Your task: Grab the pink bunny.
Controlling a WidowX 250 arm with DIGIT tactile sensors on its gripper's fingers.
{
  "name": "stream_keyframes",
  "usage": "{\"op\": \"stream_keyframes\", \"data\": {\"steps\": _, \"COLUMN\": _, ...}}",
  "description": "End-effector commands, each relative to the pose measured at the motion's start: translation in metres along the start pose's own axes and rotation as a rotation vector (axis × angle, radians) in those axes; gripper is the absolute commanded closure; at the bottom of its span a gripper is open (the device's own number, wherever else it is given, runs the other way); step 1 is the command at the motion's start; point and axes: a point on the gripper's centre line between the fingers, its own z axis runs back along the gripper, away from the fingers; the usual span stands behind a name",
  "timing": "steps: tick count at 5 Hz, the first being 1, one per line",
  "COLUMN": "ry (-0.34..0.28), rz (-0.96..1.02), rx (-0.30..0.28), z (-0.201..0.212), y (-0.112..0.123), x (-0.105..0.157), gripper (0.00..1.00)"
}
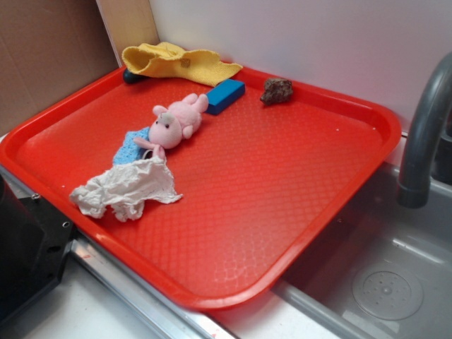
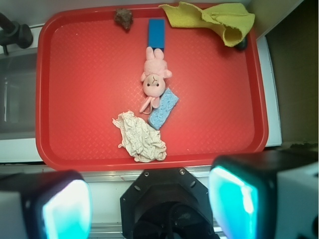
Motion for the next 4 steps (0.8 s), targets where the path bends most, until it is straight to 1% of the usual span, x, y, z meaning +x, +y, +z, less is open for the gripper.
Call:
{"op": "stream_keyframes", "data": {"steps": 1, "ry": 0.0, "rz": 0.0, "rx": 0.0, "z": 0.0, "y": 0.0, "x": 0.0, "gripper": 0.0}}
{"op": "stream_keyframes", "data": {"steps": 2, "ry": 0.18, "rz": 0.059, "rx": 0.202, "z": -0.051, "y": 0.036, "x": 0.018, "gripper": 0.0}}
{"op": "stream_keyframes", "data": {"steps": 3, "ry": 0.168, "rz": 0.116, "rx": 0.136, "z": -0.105, "y": 0.039, "x": 0.036, "gripper": 0.0}}
{"op": "stream_keyframes", "data": {"steps": 4, "ry": 0.039, "rz": 0.144, "rx": 0.001, "z": -0.159, "y": 0.018, "x": 0.085, "gripper": 0.0}}
